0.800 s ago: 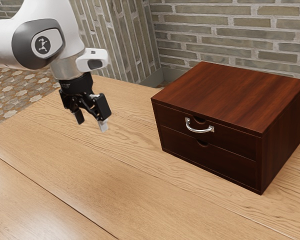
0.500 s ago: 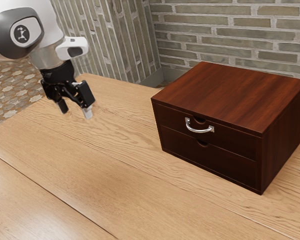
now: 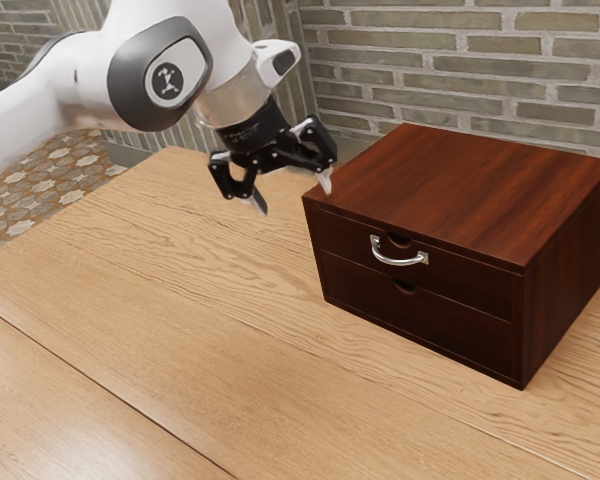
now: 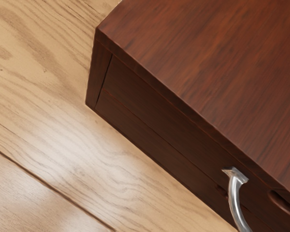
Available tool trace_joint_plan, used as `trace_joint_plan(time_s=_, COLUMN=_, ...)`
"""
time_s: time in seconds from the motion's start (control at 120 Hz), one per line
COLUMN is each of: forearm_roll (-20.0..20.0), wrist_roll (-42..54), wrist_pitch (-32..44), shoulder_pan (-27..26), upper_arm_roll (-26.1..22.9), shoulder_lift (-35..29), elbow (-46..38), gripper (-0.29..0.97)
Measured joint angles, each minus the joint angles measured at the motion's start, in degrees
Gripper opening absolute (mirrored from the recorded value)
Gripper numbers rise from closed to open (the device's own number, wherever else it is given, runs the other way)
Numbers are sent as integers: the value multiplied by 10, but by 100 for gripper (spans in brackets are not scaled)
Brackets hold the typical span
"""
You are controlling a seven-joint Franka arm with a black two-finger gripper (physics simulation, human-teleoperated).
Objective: Pull the drawer handle with one arm to open the drawer
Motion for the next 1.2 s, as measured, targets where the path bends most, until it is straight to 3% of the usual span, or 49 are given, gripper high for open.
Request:
trace_joint_plan(time_s=0.125, forearm_roll=-8, wrist_roll=-100, wrist_pitch=62, shoulder_pan=17, upper_arm_roll=0, shoulder_lift=11, elbow=-9, gripper=68)
trace_joint_plan(time_s=0.3, forearm_roll=-13, wrist_roll=-210, wrist_pitch=126, shoulder_pan=-20, upper_arm_roll=0, shoulder_lift=32, elbow=-13, gripper=68)
trace_joint_plan(time_s=0.492, forearm_roll=-15, wrist_roll=-300, wrist_pitch=182, shoulder_pan=-27, upper_arm_roll=4, shoulder_lift=24, elbow=-94, gripper=68)
trace_joint_plan(time_s=0.833, forearm_roll=-16, wrist_roll=-411, wrist_pitch=254, shoulder_pan=-48, upper_arm_roll=6, shoulder_lift=-48, elbow=-206, gripper=68)
trace_joint_plan(time_s=1.2, forearm_roll=-18, wrist_roll=-486, wrist_pitch=315, shoulder_pan=-62, upper_arm_roll=6, shoulder_lift=-43, elbow=-243, gripper=68)
